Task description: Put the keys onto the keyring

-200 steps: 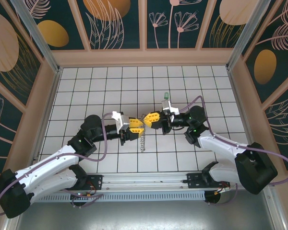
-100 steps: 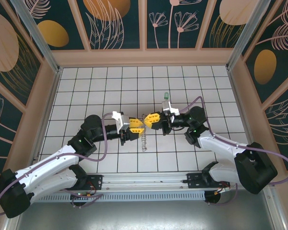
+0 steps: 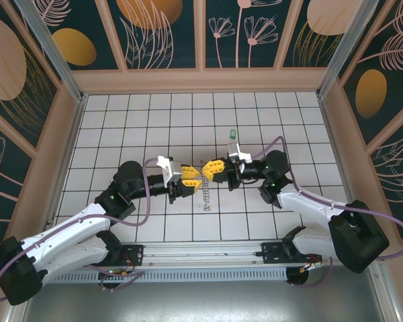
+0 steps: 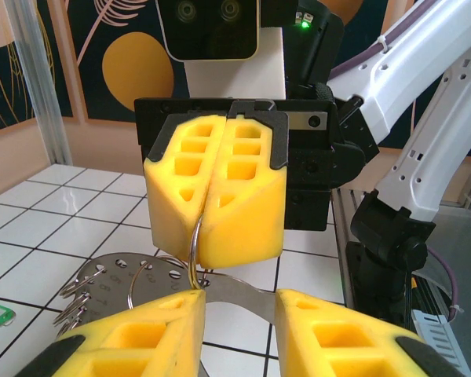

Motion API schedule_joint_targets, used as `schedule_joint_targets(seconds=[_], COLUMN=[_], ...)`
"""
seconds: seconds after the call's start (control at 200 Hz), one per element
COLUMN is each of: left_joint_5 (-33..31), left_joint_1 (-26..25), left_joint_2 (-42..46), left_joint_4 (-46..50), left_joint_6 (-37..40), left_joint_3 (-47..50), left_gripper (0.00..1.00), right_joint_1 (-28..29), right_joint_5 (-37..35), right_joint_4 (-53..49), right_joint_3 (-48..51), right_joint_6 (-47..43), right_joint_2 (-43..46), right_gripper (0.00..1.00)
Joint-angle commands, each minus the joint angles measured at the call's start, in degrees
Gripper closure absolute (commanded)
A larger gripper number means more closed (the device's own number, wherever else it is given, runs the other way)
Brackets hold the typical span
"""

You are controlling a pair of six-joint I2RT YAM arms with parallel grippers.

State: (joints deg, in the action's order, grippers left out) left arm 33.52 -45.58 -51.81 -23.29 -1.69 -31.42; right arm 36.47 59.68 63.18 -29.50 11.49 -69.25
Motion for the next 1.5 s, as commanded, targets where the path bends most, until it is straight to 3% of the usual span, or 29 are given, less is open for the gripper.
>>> schedule_joint_targets(seconds=[0.0, 0.415, 0.921, 1.496], left_joint_5=[-2.6, -3.4, -2.7, -3.8], left_joint_1=[-0.2, -0.1, -0.2, -0.2], left_joint_2=[0.7, 1.5, -0.1, 2.4], left_joint_4=[-3.5, -2.4, 1.0, 3.3], left_joint_6=[0.6, 1.0, 2.4, 1.4], left_joint_3=[-1.2, -1.6, -3.2, -1.4], left_gripper=[0.7, 0.7, 0.86, 0.76], right_joint_1=[1.6, 2.1, 2.6, 2.6], right_joint_5=[3.0, 3.6, 3.5, 2.9], right_joint_4=[1.4, -2.0, -6.8, -2.4], right_joint_3=[0.4, 0.6, -0.9, 0.3], right_joint_6=[0.3, -1.1, -4.1, -2.4], right_joint_2=[0.4, 1.2, 1.5, 2.7], right_gripper=[1.0, 1.0, 1.0, 1.0])
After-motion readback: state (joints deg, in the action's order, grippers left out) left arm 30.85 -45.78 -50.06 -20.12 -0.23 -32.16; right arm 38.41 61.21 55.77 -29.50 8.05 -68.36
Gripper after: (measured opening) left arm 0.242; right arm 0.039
